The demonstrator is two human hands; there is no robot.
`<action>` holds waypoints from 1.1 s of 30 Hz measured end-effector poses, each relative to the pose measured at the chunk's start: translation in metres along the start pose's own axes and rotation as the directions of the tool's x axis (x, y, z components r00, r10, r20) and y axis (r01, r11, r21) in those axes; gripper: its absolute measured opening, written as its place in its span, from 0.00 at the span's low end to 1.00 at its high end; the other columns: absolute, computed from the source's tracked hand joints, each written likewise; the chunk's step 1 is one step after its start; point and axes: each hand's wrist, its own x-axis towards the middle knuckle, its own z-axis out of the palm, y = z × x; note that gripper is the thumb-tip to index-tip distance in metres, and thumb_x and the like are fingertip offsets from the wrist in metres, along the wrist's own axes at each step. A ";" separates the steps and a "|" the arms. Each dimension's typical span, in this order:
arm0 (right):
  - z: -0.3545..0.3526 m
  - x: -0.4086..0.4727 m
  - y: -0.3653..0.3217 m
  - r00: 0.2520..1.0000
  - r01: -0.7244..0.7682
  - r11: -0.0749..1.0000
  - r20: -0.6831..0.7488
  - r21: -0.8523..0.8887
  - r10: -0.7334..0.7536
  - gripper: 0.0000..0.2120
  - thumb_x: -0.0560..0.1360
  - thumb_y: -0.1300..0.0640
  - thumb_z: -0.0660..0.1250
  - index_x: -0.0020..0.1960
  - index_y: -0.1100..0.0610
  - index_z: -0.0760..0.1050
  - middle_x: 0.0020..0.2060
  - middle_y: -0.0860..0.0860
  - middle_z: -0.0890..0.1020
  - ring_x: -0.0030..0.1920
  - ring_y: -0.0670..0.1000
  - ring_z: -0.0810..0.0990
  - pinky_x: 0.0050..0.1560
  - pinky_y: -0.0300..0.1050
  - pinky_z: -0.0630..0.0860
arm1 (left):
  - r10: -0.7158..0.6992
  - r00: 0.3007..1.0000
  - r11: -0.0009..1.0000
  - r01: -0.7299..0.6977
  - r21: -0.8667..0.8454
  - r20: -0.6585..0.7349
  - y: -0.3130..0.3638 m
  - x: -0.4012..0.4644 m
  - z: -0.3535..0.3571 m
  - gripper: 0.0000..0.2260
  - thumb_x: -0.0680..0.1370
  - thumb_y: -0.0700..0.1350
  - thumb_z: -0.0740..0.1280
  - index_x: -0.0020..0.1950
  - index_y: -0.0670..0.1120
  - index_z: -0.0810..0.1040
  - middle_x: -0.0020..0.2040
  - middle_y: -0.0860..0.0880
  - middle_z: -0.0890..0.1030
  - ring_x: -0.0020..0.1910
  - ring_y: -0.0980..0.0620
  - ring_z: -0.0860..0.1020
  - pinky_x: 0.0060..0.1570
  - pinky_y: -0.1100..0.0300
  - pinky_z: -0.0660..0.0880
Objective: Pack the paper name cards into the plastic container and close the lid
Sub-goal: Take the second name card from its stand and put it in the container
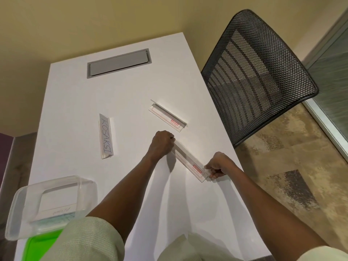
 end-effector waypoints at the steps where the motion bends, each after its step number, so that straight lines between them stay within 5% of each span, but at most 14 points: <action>1: -0.001 -0.002 -0.002 1.000 0.007 1.000 0.000 0.005 -0.006 0.11 0.78 0.56 0.67 0.48 0.65 0.76 0.35 0.59 0.81 0.32 0.53 0.80 0.32 0.41 0.76 | 0.006 1.000 1.000 -0.007 -0.021 -0.027 -0.002 -0.002 -0.003 0.11 0.77 0.38 0.61 0.36 0.41 0.76 0.40 0.36 0.79 0.41 0.41 0.74 0.42 0.54 0.74; 4: -0.004 -0.008 -0.007 0.997 0.066 0.998 -0.034 0.020 -0.065 0.12 0.77 0.56 0.68 0.51 0.67 0.78 0.34 0.59 0.82 0.30 0.52 0.79 0.35 0.43 0.78 | 0.023 0.992 0.996 -0.033 -0.078 -0.126 -0.011 -0.007 -0.013 0.10 0.76 0.39 0.63 0.36 0.47 0.79 0.35 0.38 0.72 0.37 0.45 0.69 0.43 0.57 0.73; 5: -0.004 -0.009 -0.009 0.995 0.087 0.996 -0.044 0.025 -0.086 0.13 0.77 0.57 0.68 0.52 0.68 0.78 0.35 0.59 0.82 0.31 0.52 0.79 0.38 0.44 0.79 | 0.015 0.986 0.996 -0.030 -0.086 -0.165 -0.014 -0.009 -0.015 0.11 0.75 0.39 0.63 0.33 0.47 0.68 0.32 0.41 0.68 0.35 0.46 0.66 0.40 0.58 0.70; 6: -0.005 -0.012 -0.011 0.993 0.106 0.994 -0.051 0.031 -0.104 0.13 0.77 0.57 0.69 0.51 0.68 0.77 0.36 0.60 0.83 0.30 0.52 0.78 0.41 0.45 0.79 | 0.001 0.979 0.995 -0.022 -0.100 -0.202 -0.017 -0.012 -0.018 0.11 0.74 0.39 0.64 0.35 0.38 0.66 0.30 0.42 0.67 0.34 0.47 0.63 0.38 0.58 0.68; 7: -0.006 -0.014 -0.013 0.991 0.121 0.992 -0.057 0.032 -0.119 0.12 0.77 0.57 0.69 0.50 0.67 0.77 0.36 0.59 0.83 0.30 0.52 0.78 0.42 0.44 0.79 | -0.032 0.972 0.990 -0.001 -0.138 -0.232 -0.019 -0.016 -0.020 0.11 0.74 0.40 0.64 0.34 0.38 0.69 0.30 0.43 0.69 0.33 0.48 0.64 0.38 0.58 0.68; 9: -0.006 -0.020 -0.016 0.986 0.153 0.988 -0.076 0.022 -0.151 0.10 0.75 0.58 0.71 0.44 0.66 0.76 0.33 0.58 0.82 0.28 0.51 0.77 0.39 0.44 0.78 | -0.095 0.960 0.973 0.034 -0.229 -0.263 -0.023 -0.023 -0.024 0.10 0.74 0.40 0.66 0.36 0.40 0.68 0.34 0.45 0.79 0.36 0.50 0.71 0.43 0.61 0.70; 10: -0.005 -0.024 -0.018 0.980 0.177 0.984 -0.090 0.010 -0.175 0.10 0.74 0.59 0.72 0.41 0.66 0.76 0.32 0.58 0.82 0.27 0.51 0.77 0.37 0.44 0.78 | -0.115 0.954 0.963 0.039 -0.266 -0.276 -0.025 -0.028 -0.027 0.09 0.74 0.40 0.67 0.48 0.34 0.79 0.40 0.45 0.83 0.40 0.50 0.76 0.45 0.63 0.70; 11: -0.004 -0.028 -0.019 0.972 0.207 0.978 -0.112 -0.006 -0.206 0.10 0.73 0.60 0.73 0.40 0.66 0.76 0.32 0.58 0.83 0.27 0.51 0.77 0.35 0.44 0.78 | -0.143 0.946 0.951 0.050 -0.306 -0.290 -0.027 -0.033 -0.030 0.10 0.74 0.40 0.67 0.52 0.46 0.85 0.46 0.46 0.86 0.45 0.50 0.79 0.47 0.64 0.71; 12: -0.002 -0.032 -0.020 0.959 0.244 0.969 -0.143 -0.031 -0.246 0.10 0.72 0.61 0.74 0.40 0.67 0.77 0.32 0.59 0.83 0.27 0.52 0.78 0.34 0.45 0.78 | -0.172 0.938 0.939 0.063 -0.339 -0.302 -0.029 -0.037 -0.032 0.10 0.74 0.40 0.68 0.53 0.44 0.85 0.50 0.46 0.86 0.50 0.50 0.81 0.49 0.64 0.71; 15: 0.003 -0.045 -0.021 0.893 0.348 0.924 -0.242 -0.161 -0.379 0.10 0.67 0.62 0.76 0.43 0.66 0.78 0.36 0.58 0.85 0.33 0.54 0.81 0.36 0.44 0.78 | -0.269 0.905 0.894 0.107 -0.436 -0.329 -0.037 -0.051 -0.038 0.09 0.73 0.40 0.70 0.51 0.43 0.85 0.52 0.46 0.86 0.54 0.49 0.81 0.55 0.62 0.74; 18: 0.009 -0.052 -0.019 0.801 0.438 0.869 -0.338 -0.231 -0.494 0.22 0.65 0.59 0.78 0.55 0.64 0.76 0.50 0.57 0.82 0.51 0.57 0.81 0.49 0.47 0.79 | -0.346 0.874 0.843 0.131 -0.522 -0.341 -0.048 -0.065 -0.044 0.10 0.71 0.38 0.71 0.50 0.42 0.85 0.50 0.46 0.86 0.52 0.49 0.82 0.53 0.62 0.74; 22: 0.020 -0.059 -0.021 0.682 0.519 0.811 -0.440 -0.270 -0.584 0.31 0.67 0.59 0.78 0.67 0.62 0.71 0.58 0.59 0.80 0.59 0.59 0.77 0.53 0.46 0.74 | -0.430 0.841 0.773 0.154 -0.616 -0.329 -0.061 -0.085 -0.047 0.11 0.69 0.37 0.73 0.51 0.42 0.85 0.48 0.45 0.86 0.49 0.49 0.83 0.51 0.61 0.76; 28: 0.035 -0.074 -0.024 0.543 0.574 0.749 -0.531 -0.332 -0.651 0.28 0.71 0.66 0.71 0.68 0.61 0.67 0.48 0.60 0.83 0.51 0.61 0.80 0.51 0.50 0.78 | -0.494 0.820 0.692 0.169 -0.701 -0.290 -0.078 -0.113 -0.043 0.10 0.68 0.37 0.75 0.49 0.43 0.84 0.41 0.47 0.85 0.41 0.50 0.82 0.49 0.53 0.80; 33: 0.047 -0.076 -0.021 0.463 0.598 0.696 -0.539 -0.396 -0.704 0.27 0.73 0.71 0.61 0.70 0.60 0.64 0.44 0.62 0.82 0.47 0.61 0.82 0.50 0.54 0.79 | -0.511 0.820 0.656 0.177 -0.734 -0.258 -0.088 -0.125 -0.035 0.12 0.67 0.35 0.76 0.49 0.42 0.83 0.42 0.45 0.85 0.46 0.49 0.84 0.53 0.53 0.80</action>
